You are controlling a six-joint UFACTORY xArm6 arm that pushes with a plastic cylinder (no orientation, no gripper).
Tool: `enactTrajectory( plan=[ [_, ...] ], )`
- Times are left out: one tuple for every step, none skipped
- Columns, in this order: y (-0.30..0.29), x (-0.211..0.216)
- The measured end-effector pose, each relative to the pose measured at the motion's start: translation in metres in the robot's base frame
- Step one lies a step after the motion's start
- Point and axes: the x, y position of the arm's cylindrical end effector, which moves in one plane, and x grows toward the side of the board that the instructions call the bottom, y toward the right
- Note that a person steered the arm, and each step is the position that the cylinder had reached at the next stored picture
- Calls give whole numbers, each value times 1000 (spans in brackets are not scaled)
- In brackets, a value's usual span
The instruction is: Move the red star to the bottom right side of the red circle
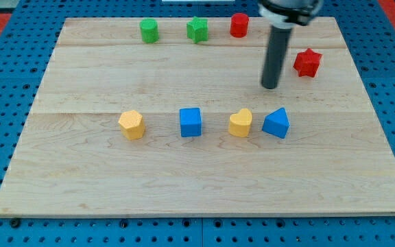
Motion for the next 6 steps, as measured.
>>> enactTrajectory(
  plan=[
    [16, -25],
    [43, -28],
    [45, -15],
    [45, -36],
    [43, -72],
    [43, -93]
  ],
)
